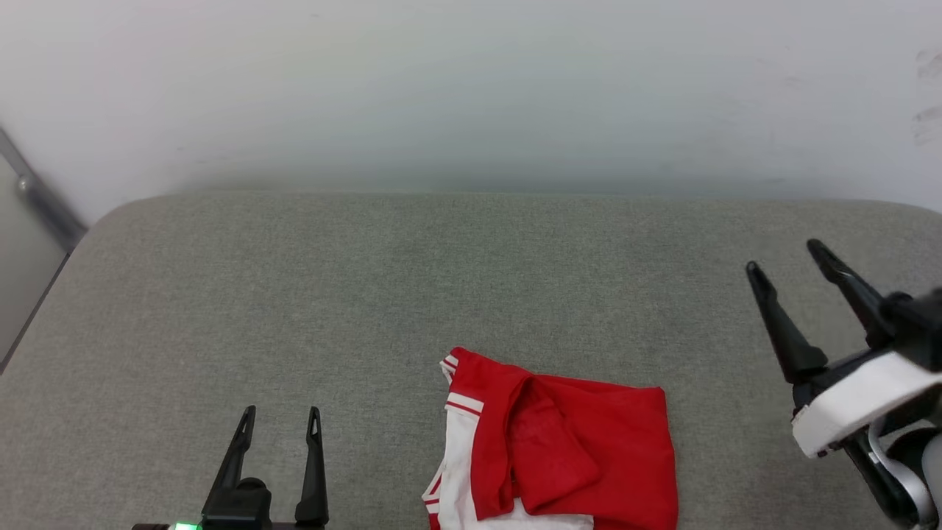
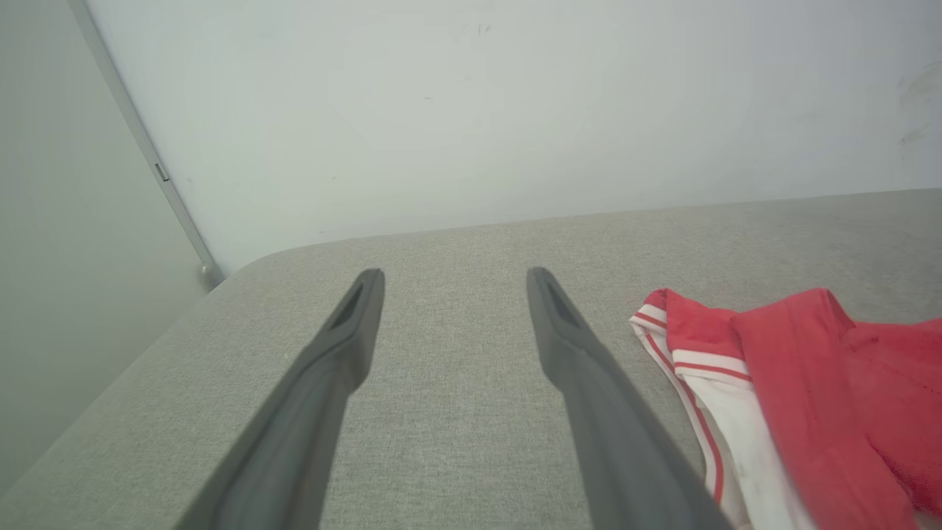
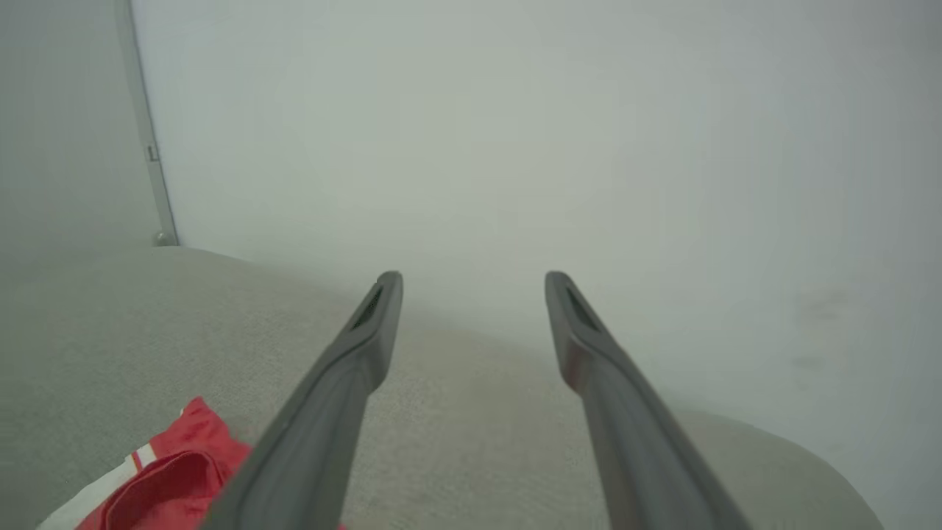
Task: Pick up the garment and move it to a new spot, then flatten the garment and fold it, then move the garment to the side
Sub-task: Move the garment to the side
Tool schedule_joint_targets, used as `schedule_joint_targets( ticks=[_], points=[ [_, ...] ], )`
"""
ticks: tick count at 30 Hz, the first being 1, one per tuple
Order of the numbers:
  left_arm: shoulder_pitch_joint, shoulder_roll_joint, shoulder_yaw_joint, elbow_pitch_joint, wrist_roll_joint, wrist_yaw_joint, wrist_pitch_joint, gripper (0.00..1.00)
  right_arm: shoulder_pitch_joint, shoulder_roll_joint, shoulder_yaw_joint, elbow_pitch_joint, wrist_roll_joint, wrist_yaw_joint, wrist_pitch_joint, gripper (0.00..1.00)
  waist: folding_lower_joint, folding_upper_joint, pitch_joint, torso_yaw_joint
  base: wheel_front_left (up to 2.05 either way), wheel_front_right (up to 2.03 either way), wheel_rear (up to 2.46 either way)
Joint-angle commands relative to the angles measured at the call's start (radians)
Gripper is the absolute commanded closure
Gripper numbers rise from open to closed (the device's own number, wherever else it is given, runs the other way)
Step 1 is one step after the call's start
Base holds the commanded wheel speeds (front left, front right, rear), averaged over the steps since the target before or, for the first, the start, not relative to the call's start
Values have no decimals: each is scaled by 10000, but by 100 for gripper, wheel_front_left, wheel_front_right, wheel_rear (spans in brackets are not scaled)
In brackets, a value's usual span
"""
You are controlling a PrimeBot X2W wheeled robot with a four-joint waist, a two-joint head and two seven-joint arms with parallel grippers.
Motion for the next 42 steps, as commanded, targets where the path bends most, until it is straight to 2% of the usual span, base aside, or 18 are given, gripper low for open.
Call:
schedule_joint_targets(
  ticks=[1, 4, 7, 11, 15, 20, 29, 36, 37, 39, 42],
  points=[
    [-103, 0, 0, 3, 80, -56, -23, 0, -302, -381, 366, -17, 390, -4, 749, 0, 0, 0, 37, 52, 0, 0, 0],
    [-138, -14, -6, 9, 77, -63, -23, 0, -727, -1171, 1218, 60, 1538, -4, 2836, 0, 0, 0, 96, 127, 0, 0, 0],
    [-184, -29, -2, 6, 65, -67, -23, 0, -954, -1587, 1651, 252, 2969, -4, 4832, 0, 0, 0, 172, 199, 0, 0, 0],
    [-312, -69, -44, -30, 79, -109, -23, 0, -787, -1640, 1682, 842, 4574, -4, 6783, 0, 0, 0, 420, 335, 0, 0, 0],
    [-551, -124, -115, -61, 86, -136, -23, 0, -640, -1467, 1689, 1527, 5600, -4, 7959, 0, 0, 0, 809, 525, 0, 0, 0],
    [-911, -162, -176, -58, 126, -181, -23, 0, -851, -1333, 2002, 2131, 5903, -2, 8417, 0, 0, 0, 1359, 782, 0, 0, 0],
    [-1449, -239, -339, -7, 140, -248, -23, 0, -1416, -483, 2785, 3670, 6205, -4, 8005, 0, 0, 0, 2199, 1181, 0, 0, 0],
    [-1684, -257, -377, 26, 152, -243, -23, 0, -1223, -162, 3867, 4589, 6391, -10, 7697, 0, 0, 0, 2424, 1402, 0, 0, 0],
    [-1690, -253, -362, 20, 148, -231, -23, 0, -1225, -167, 3991, 4647, 6463, -10, 7636, 51, 0, 0, 2433, 1407, 0, 0, 0],
    [-1689, -245, -346, 27, 146, -209, -23, 0, -1286, -204, 4164, 4665, 6575, -10, 7457, 100, 0, 0, 2433, 1407, 0, 0, 0],
    [-1657, -242, -325, 60, 143, -188, -23, 0, -1561, -417, 4305, 4512, 6656, -10, 7049, 100, 0, 0, 2364, 1374, 0, 0, 0]
  ],
)
